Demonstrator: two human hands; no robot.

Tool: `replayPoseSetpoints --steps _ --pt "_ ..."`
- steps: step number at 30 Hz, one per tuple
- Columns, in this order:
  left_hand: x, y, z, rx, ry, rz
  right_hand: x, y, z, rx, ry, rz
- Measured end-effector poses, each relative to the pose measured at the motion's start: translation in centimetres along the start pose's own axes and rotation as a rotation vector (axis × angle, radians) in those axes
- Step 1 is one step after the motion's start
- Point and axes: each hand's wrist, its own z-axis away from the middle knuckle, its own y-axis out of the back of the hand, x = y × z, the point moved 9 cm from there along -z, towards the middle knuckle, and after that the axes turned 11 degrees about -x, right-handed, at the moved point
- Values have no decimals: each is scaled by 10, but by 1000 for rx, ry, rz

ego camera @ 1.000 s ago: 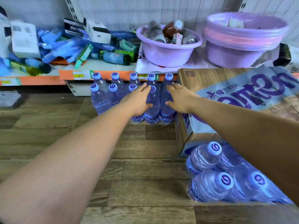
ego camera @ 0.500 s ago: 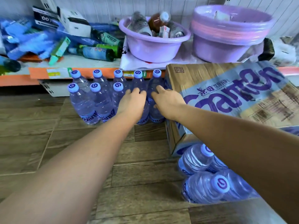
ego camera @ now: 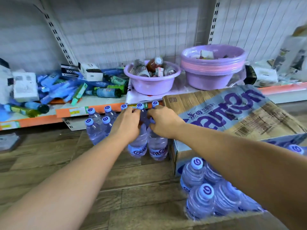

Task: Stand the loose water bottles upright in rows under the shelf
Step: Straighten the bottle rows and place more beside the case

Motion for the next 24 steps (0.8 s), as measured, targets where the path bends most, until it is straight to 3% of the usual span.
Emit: replayPoseSetpoints --steps 7,13,24 --pt "47 107 28 135 -10 -18 7 101 51 184 -5 -57" --pt "111 165 40 151 -22 -40 20 178 106 306 4 -28" --pt "282 161 46 3 -223 102 119 224 222 193 -197 112"
